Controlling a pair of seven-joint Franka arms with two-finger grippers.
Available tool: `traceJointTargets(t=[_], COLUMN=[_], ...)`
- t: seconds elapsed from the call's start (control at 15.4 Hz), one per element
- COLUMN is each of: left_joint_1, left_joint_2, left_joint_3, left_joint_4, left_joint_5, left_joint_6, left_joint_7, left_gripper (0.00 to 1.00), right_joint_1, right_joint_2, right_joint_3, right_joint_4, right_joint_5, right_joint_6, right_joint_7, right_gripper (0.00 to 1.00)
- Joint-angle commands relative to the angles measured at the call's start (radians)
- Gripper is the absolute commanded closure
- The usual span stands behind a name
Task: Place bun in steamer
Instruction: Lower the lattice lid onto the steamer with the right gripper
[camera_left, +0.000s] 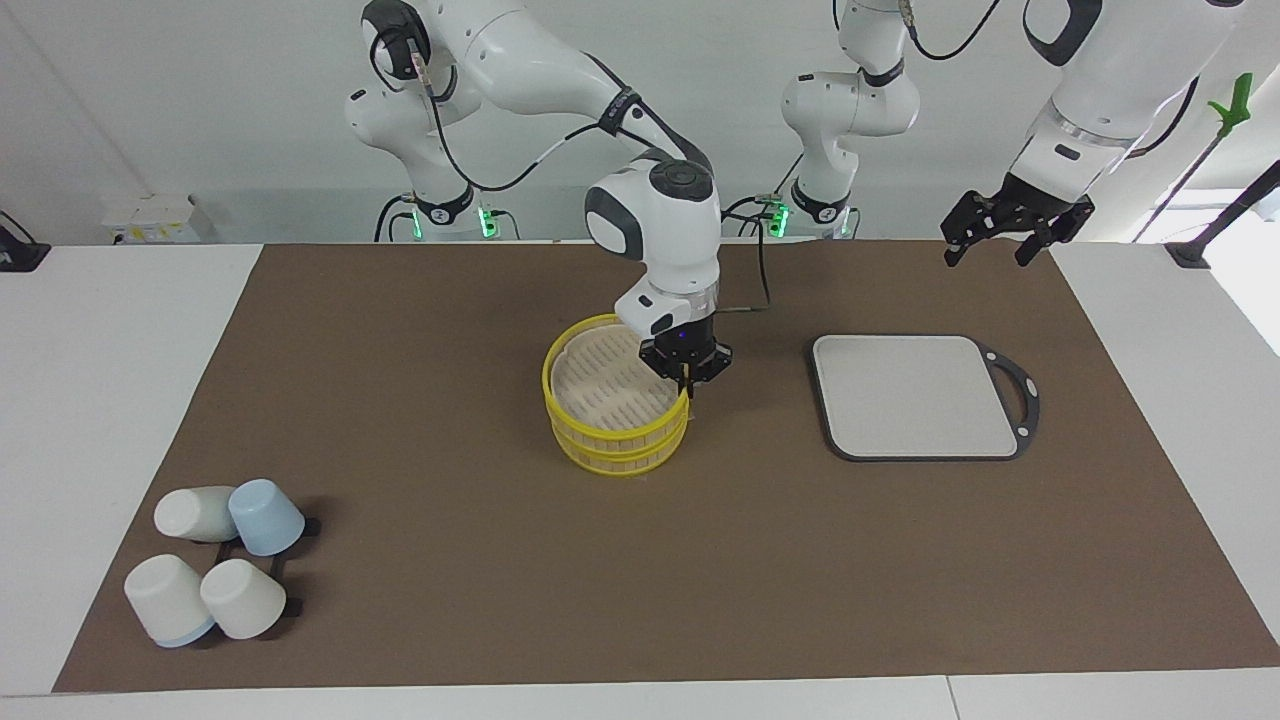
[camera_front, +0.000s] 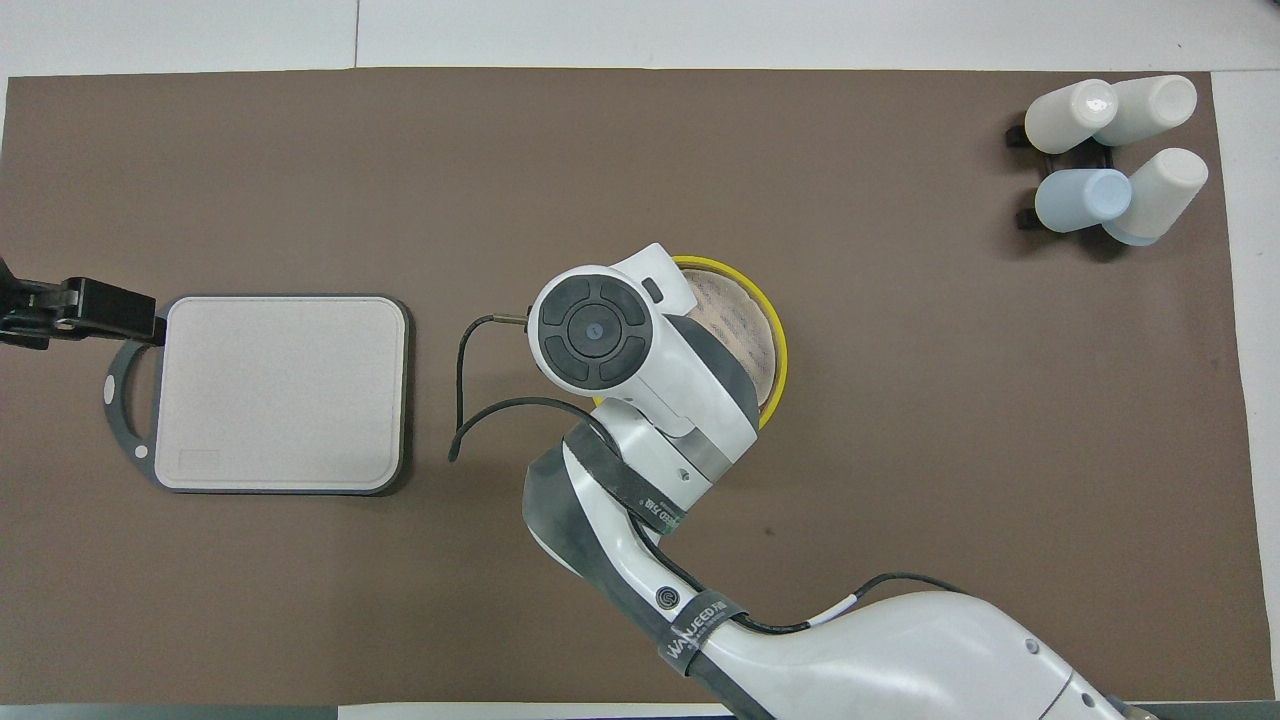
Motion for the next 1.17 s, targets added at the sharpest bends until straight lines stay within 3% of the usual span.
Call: traceJointTargets(t=[0.0,0.59,0.65,0.72,0.85,1.11], left_joint_1=[-0.009,0.000,0.000,0.000,0.000,0.002], left_joint_2=[-0.015,-0.017,-0.017,-0.017,-0.017,-0.017], left_joint_3=[0.013,0.013,0.013,0.013,0.013,0.013], left_joint_4=[-0.009,-0.012,-0.013,-0.013,-0.013,-0.013], left_joint_5=[0.018,0.018,0.018,0.018,0.018,0.018], left_joint_6=[-0.008,0.000,0.000,-0.003,-0.003,0.000], left_joint_7=[0.056,0.056,0.055,0.055,0.053,0.053], left_gripper=[0.00,0.00,0.00,0.00,0.00,0.00], right_joint_1=[-0.006,-0.005,-0.005,-0.003,-0.013,-0.138], right_joint_2=[0.024,0.020,0.018,0.012,0.001,-0.144], right_joint_3=[0.002,0.002,0.002,0.001,0.001,0.004], right_joint_4=[0.020,-0.023,-0.021,-0.015,0.034,0.042], right_joint_5=[-0.015,-0.016,-0.020,-0.032,-0.032,-0.013], right_joint_6=[0.052,0.072,0.054,0.022,-0.068,-0.213], right_joint_7=[-0.028,-0.028,-0.028,-0.031,-0.056,-0.238], right_gripper=[1.00,0.98,0.40,0.00,0.00,0.00])
